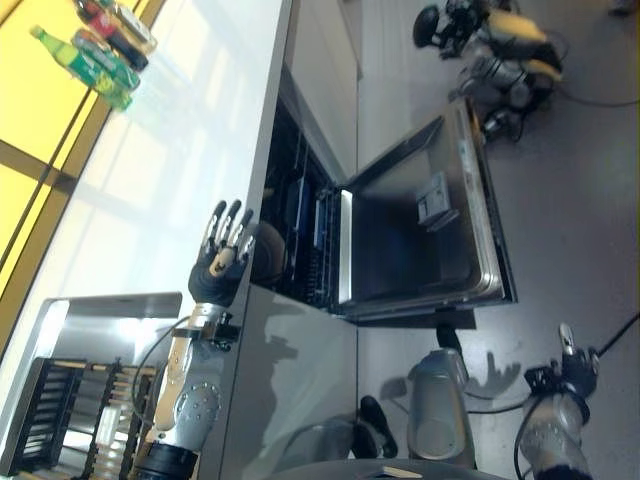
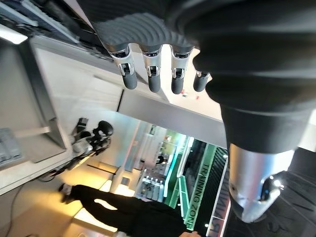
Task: Pick up plates and place into dishwasher.
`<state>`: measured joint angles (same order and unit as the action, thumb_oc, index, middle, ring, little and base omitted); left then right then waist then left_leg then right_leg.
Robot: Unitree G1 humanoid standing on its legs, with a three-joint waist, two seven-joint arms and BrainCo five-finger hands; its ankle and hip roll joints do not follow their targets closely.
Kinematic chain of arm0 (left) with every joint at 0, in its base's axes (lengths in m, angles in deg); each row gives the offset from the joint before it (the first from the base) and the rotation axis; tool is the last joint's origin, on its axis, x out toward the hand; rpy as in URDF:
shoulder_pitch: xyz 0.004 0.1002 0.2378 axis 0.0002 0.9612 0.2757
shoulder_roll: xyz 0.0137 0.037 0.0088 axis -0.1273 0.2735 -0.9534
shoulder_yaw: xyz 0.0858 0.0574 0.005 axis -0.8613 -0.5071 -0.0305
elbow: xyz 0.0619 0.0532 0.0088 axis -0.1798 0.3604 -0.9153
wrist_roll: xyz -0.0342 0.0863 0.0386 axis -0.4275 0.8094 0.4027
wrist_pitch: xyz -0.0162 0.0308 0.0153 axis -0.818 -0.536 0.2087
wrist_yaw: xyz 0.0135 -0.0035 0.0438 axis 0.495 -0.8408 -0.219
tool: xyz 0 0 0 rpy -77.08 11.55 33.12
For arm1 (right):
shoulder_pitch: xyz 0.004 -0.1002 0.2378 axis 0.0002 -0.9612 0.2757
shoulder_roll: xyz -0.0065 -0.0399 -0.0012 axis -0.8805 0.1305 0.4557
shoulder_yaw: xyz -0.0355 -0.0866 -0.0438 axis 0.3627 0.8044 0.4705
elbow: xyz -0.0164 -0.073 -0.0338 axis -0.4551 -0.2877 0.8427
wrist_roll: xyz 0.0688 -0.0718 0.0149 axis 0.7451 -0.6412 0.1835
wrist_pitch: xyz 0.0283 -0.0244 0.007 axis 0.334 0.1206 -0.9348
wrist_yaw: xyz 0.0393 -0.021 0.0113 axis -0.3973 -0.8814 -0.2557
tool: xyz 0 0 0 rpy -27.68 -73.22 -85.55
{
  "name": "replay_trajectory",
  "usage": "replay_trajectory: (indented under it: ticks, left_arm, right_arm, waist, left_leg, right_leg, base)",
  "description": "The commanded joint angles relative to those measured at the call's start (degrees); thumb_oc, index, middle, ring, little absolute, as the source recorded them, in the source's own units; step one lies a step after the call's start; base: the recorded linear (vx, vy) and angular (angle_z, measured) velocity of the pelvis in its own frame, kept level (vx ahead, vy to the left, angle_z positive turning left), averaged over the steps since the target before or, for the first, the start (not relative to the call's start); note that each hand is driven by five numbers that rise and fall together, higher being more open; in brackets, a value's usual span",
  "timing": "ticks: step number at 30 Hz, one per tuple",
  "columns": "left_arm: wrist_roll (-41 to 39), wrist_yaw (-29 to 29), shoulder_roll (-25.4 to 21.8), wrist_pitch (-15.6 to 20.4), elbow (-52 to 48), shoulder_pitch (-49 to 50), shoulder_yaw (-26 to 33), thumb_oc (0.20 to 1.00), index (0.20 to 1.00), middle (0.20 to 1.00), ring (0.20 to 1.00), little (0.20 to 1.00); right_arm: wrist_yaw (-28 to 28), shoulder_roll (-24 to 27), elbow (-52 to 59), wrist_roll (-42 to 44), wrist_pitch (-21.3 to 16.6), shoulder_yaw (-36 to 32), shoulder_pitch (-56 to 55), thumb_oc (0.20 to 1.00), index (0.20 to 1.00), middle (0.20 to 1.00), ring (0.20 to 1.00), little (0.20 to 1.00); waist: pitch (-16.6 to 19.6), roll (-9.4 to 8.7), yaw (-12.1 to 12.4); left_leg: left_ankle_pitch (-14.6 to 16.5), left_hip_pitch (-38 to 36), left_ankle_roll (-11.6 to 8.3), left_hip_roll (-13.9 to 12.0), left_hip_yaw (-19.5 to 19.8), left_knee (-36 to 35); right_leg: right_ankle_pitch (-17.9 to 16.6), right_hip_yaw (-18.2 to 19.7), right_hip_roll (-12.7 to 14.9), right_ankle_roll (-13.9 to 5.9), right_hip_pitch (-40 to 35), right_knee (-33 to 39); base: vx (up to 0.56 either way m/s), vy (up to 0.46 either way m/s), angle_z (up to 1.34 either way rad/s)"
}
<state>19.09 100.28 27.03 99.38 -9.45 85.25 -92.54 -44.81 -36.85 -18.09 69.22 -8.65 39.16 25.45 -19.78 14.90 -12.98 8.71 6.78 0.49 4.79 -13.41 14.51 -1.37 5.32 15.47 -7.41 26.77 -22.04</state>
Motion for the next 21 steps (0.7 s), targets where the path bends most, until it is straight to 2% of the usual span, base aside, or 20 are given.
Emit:
replay_trajectory:
  ticks: [1, 4, 8, 10, 14, 18, 21]
  left_arm:
    - [-1.21, -1.68, 1.41, 4.25, -1.97, -1.34, -0.62, 1.0, 1.0, 1.0, 1.0, 1.0]
    - [-0.69, -2.69, 1.76, 6.32, -2.0, -2.32, -2.35, 1.0, 1.0, 1.0, 1.0, 1.0]
    - [-0.35, -4.46, 1.65, 6.94, -3.63, -2.66, -3.89, 1.0, 1.0, 1.0, 1.0, 1.0]
    - [-0.14, -4.6, 1.53, 6.79, -4.33, -2.34, -4.22, 1.0, 1.0, 1.0, 1.0, 1.0]
    - [-0.87, -3.57, 0.72, 6.1, -5.98, -2.11, -4.7, 1.0, 1.0, 1.0, 1.0, 1.0]
    - [-2.25, -3.56, -1.04, 5.03, -6.83, -3.43, -4.9, 1.0, 1.0, 1.0, 1.0, 1.0]
    - [-3.36, -3.09, -2.25, 4.94, -6.86, -4.0, -4.68, 1.0, 1.0, 1.0, 1.0, 1.0]
  right_arm:
    - [-4.56, 2.38, 0.74, 1.55, -4.57, 0.03, 3.27, 1.0, 1.0, 1.0, 1.0, 1.0]
    - [-4.41, 3.37, 1.1, 1.44, -6.19, 1.77, 6.96, 1.0, 1.0, 1.0, 1.0, 1.0]
    - [-5.04, 3.79, 0.98, 1.88, -5.06, 4.09, 12.29, 1.0, 1.0, 1.0, 1.0, 1.0]
    - [-5.65, 3.87, 1.54, 1.76, -3.77, 4.99, 13.49, 1.0, 1.0, 1.0, 1.0, 1.0]
    - [-8.77, 4.87, -0.41, 2.15, 3.11, 7.31, 19.18, 1.0, 1.0, 1.0, 1.0, 1.0]
    - [-12.22, 6.67, -1.1, 5.31, 9.62, 9.52, 25.5, 1.0, 1.0, 1.0, 1.0, 1.0]
    - [-14.49, 5.95, 1.71, 3.91, 10.23, 12.76, 28.71, 1.0, 1.0, 1.0, 1.0, 1.0]
  waist:
    - [-3.54, 1.22, -0.02]
    - [-5.49, 2.91, -0.06]
    - [-7.73, 5.03, 0.69]
    - [-8.09, 5.55, 1.11]
    - [-9.06, 6.8, 2.46]
    - [-9.98, 6.8, 3.81]
    - [-10.01, 6.34, 5.14]
  left_leg:
    - [9.82, 8.86, 3.26, 1.71, -1.68, 16.37]
    - [9.68, 12.32, 2.91, 1.78, -1.97, 18.3]
    - [10.27, 15.48, 2.75, 2.15, -1.61, 21.05]
    - [10.4, 16.28, 2.75, 2.2, -1.57, 21.81]
    - [10.07, 17.77, 2.61, 2.79, -0.53, 22.41]
    - [9.55, 18.46, 2.37, 2.71, 0.19, 22.48]
    - [8.82, 18.68, 2.35, 2.7, 1.07, 21.21]
  right_leg:
    - [-6.93, 3.36, 5.43, 0.22, 0.29, 5.68]
    - [-5.14, 3.96, 4.72, 0.82, 3.6, 2.95]
    - [-2.54, 3.93, 4.06, 1.75, 7.19, -1.53]
    - [-1.96, 3.78, 4.09, 1.99, 8.12, -2.86]
    - [-1.0, 3.54, 4.14, 2.5, 9.73, -4.82]
    - [-0.67, 2.38, 4.7, 2.62, 10.04, -5.44]
    - [-0.82, 1.09, 4.98, 2.58, 10.1, -4.62]
  base:
    - [-0.16, 0.003, 0.14]
    - [-0.14, -0.034, 0.22]
    - [-0.07, -0.076, 0.08]
    - [-0.02, -0.076, 0.1]
    - [-0.02, -0.078, 0.11]
    - [-0.04, -0.076, 0.05]
    - [-0.05, -0.06, 0.02]
